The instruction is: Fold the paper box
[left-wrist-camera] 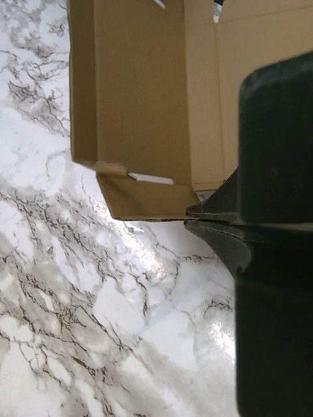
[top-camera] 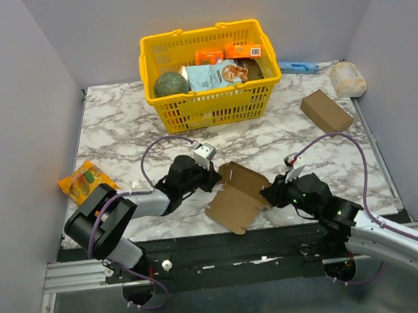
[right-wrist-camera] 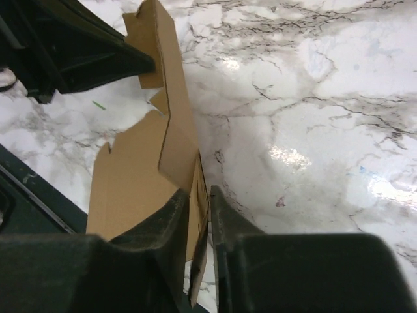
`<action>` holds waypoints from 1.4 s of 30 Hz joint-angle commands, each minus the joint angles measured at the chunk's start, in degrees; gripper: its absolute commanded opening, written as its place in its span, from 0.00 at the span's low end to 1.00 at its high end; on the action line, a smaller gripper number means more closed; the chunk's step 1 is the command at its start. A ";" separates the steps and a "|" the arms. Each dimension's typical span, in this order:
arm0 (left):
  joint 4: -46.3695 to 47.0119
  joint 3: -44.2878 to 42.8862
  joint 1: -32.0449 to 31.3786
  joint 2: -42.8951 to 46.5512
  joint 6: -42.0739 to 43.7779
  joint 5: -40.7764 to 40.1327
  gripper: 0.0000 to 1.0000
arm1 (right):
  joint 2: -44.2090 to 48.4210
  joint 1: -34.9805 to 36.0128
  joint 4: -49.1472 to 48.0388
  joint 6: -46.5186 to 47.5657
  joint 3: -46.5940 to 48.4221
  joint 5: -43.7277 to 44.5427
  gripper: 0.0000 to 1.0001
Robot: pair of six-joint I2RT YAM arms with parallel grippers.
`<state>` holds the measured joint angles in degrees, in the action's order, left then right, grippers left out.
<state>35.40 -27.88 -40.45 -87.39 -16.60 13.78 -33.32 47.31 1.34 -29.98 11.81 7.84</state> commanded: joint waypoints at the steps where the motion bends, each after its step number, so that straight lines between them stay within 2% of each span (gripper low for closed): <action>1: 2.84 -0.95 0.02 0.29 2.53 -0.67 0.00 | 0.36 0.33 5.93 -1.13 2.77 2.96 0.41; 2: 2.57 -0.17 -0.24 1.51 2.89 -2.51 0.00 | 0.45 0.33 7.60 -4.01 3.56 5.93 0.58; 3: 1.35 0.28 -1.29 2.40 3.41 -7.93 0.00 | 0.97 0.33 9.36 -5.60 4.44 7.36 0.64; 5: 0.38 1.94 -2.79 4.76 5.86 -13.23 0.00 | 1.76 0.33 14.46 -11.73 7.16 11.30 0.76; 7: -0.07 3.00 -5.86 6.18 7.10 -21.73 0.00 | 2.99 0.33 18.06 -17.02 9.27 13.16 0.78; 10: -0.15 3.97 -8.32 7.32 7.46 -29.40 0.00 | 4.05 0.33 18.78 -26.95 9.98 13.78 0.78; 11: -0.15 4.32 -8.77 7.76 7.55 -30.82 0.00 | 4.23 0.33 18.70 -33.24 9.98 13.18 0.78; 16: -0.24 4.68 -12.11 8.12 7.55 -39.35 0.00 | 2.91 0.33 10.45 -47.17 8.66 8.08 0.78; 23: -1.12 4.67 -13.60 8.29 4.91 -46.03 0.00 | 0.80 0.33 11.58 -49.30 13.94 10.01 0.76; 27: 0.98 5.82 -15.18 9.00 3.95 -48.49 0.00 | -6.73 0.41 8.07 -55.53 13.50 8.78 0.77; 30: 2.65 7.04 -15.89 9.43 3.07 -50.08 0.00 | -12.01 0.33 0.17 -58.17 13.23 7.37 0.76; 34: 4.50 8.45 -16.42 10.23 2.62 -50.87 0.00 | -23.86 0.33 -7.05 -60.55 16.74 5.61 0.76; 37: 5.38 9.07 -16.94 10.31 2.80 -52.10 0.00 | -29.24 0.33 -12.57 -63.09 19.21 4.65 0.76; 42: 7.93 10.39 -17.65 10.49 2.80 -53.59 0.00 | -38.83 0.33 -18.48 -71.88 19.30 3.68 0.73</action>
<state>38.81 -18.87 -57.39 -78.04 -13.13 -35.62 -67.31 47.31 -9.87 -93.78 30.15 12.73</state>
